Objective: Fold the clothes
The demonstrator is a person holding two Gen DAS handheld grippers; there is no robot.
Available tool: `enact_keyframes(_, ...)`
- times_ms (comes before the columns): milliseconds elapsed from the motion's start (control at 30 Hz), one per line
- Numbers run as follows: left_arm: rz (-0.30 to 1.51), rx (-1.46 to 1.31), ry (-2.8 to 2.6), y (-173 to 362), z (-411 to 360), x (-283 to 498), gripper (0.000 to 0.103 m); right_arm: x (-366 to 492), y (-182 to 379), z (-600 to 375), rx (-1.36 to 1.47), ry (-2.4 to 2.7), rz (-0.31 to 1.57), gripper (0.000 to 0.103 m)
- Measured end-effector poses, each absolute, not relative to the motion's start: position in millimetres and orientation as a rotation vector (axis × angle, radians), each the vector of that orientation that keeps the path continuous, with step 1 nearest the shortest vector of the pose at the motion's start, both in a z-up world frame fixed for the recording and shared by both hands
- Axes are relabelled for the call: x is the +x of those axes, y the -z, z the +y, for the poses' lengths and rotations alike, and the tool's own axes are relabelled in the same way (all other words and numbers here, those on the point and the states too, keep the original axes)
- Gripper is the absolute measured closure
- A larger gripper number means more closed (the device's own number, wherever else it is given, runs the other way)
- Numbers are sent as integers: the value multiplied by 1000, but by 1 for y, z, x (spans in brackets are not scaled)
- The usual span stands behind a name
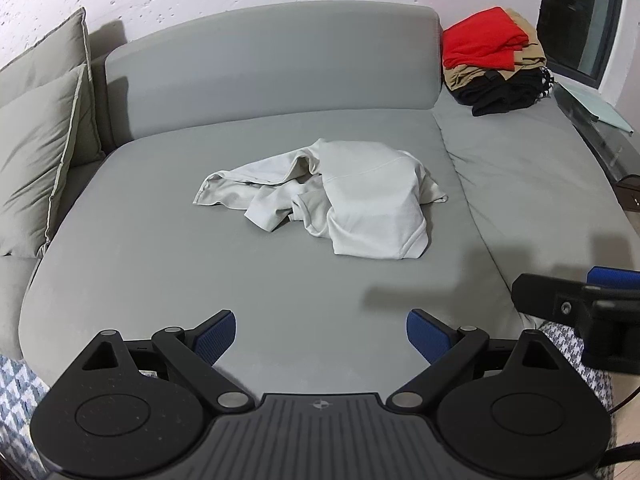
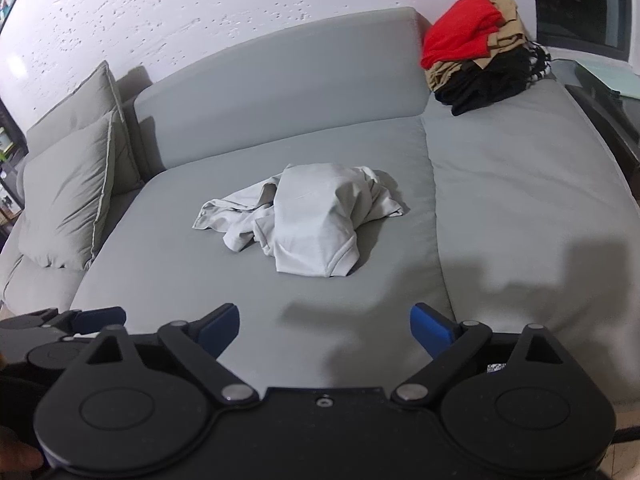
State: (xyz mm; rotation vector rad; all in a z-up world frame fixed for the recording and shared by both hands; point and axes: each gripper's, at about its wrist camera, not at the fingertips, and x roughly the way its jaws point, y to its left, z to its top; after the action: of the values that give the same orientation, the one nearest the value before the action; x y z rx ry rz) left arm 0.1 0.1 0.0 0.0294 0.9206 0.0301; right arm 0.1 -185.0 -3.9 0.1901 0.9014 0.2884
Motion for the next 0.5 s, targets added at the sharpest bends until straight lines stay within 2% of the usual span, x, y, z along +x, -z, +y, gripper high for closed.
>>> enact_keyframes(500, 923, 48, -48, 9, 4, 2, 8, 1, 7, -182, 182, -293, 914, 6)
